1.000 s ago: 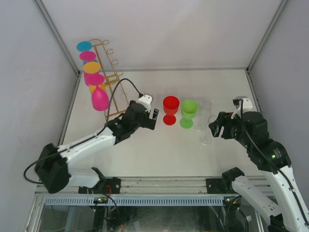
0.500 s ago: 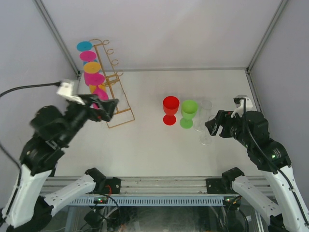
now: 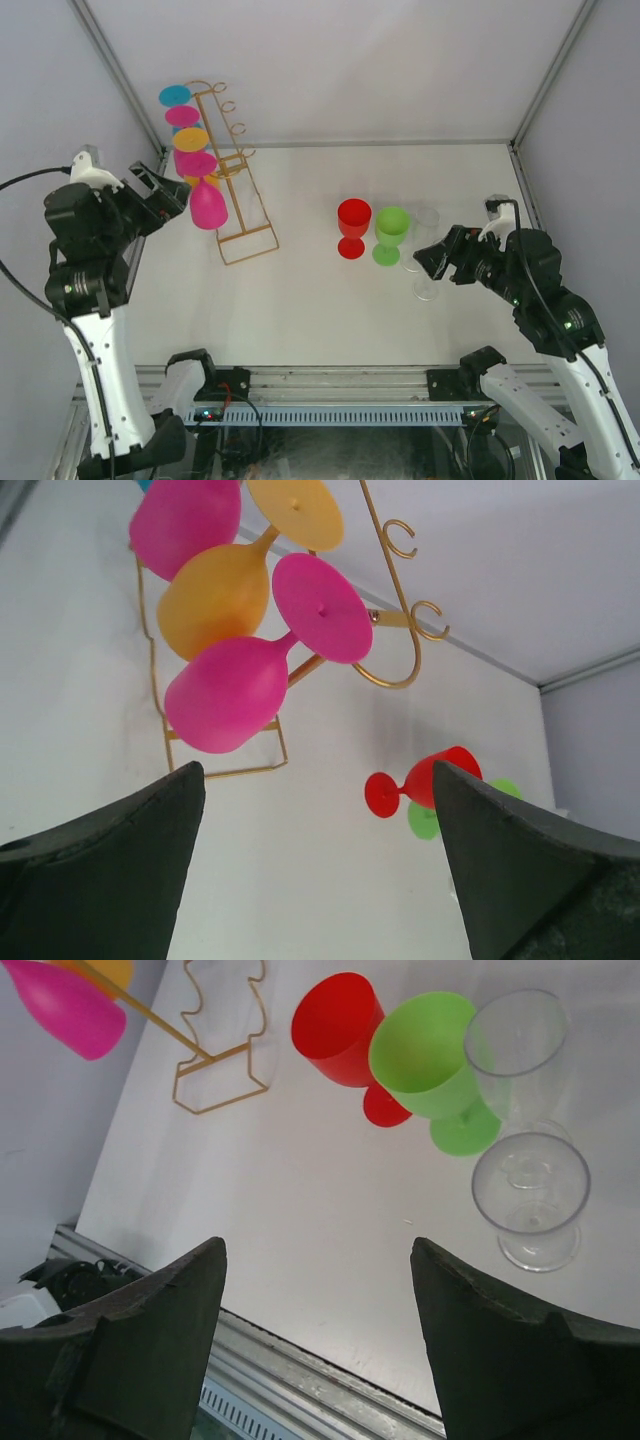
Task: Take the wine glass off the wine glass rack
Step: Pick up the wine glass from the wine rack.
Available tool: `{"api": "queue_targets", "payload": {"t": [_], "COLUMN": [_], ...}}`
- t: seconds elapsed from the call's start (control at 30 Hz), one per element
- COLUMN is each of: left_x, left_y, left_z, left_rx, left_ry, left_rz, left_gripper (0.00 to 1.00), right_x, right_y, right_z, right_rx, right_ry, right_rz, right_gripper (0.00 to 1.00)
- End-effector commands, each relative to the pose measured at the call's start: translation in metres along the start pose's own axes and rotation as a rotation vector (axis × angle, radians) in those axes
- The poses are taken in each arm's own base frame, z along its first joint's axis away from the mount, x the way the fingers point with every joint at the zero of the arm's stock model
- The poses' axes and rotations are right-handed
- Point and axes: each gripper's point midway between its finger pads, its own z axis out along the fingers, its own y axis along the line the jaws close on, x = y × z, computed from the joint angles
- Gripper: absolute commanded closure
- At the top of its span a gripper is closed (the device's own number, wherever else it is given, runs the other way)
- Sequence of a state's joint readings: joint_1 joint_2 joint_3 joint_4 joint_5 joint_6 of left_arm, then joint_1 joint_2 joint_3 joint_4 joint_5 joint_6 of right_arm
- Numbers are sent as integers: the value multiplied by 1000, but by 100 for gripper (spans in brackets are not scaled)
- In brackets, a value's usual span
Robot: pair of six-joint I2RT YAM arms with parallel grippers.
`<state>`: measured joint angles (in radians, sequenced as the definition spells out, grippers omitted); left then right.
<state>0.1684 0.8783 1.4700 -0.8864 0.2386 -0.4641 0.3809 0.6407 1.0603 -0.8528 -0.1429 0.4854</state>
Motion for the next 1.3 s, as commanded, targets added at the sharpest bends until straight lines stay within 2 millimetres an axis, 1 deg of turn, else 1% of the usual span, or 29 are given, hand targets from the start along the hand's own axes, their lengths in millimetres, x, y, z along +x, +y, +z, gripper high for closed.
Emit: {"api": "queue_targets", "payload": {"t": [0.0, 0.07, 0.1, 0.2, 0.3, 0.4, 0.47, 0.53, 0.6, 0.63, 0.77, 0.87, 1.0, 1.1, 1.13, 1.2, 1.27], "left_x": [-14, -17, -18, -19, -22, -28, -29, -26, -20, -19, -17, -18, -23, -22, -20, -16, -10], "left_y": [-19, -11, -9, -8, 2, 10, 13, 15, 19, 21, 25, 26, 24, 24, 24, 24, 27], "left_z": [19, 31, 36, 49, 62, 73, 81, 90, 97, 101, 110, 114, 118, 122, 123, 125, 127], "left_rx": [151, 126, 132, 155, 114, 83, 74, 78, 75, 74, 69, 72, 86, 89, 90, 98, 97], "left_ry": [-4, 0, 3, 17, 9, -4, 9, 33, 61, 65, 74, 67, 50, 59, 68, 83, 99], "left_rz": [-101, -121, -129, -159, -184, -194, -204, -215, -225, -228, -233, -248, -285, -291, -293, -296, -301], "left_gripper": [3, 5, 7, 9, 12, 19, 23, 27, 37, 41, 43, 49, 50, 51, 52, 57, 59], "right_x": [-24, -21, -22, -26, -29, -29, -28, -27, -28, -28, -29, -28, -26, -24, -24, -24, -24], "right_y": [39, 61, 70, 77, 78, 78, 79, 79, 80, 80, 81, 81, 80, 77, 76, 76, 76], "right_z": [-13, -19, -22, -28, -32, -34, -34, -34, -34, -35, -36, -37, -35, -32, -31, -30, -29], "right_rx": [-174, -309, -356, -392, -396, -401, -402, -403, -407, -410, -415, -414, -413, -398, -392, -390, -392], "right_ry": [-70, -50, -54, -71, -98, -102, -99, -95, -96, -97, -103, -104, -96, -86, -86, -83, -81], "right_rz": [12, -12, -17, -6, -14, -17, -12, 0, 12, 15, 20, 23, 31, 37, 38, 40, 43], "right_gripper": [25, 24, 24, 24, 24, 24, 24, 24, 24, 24, 24, 24, 24, 24, 24, 24, 24]}}
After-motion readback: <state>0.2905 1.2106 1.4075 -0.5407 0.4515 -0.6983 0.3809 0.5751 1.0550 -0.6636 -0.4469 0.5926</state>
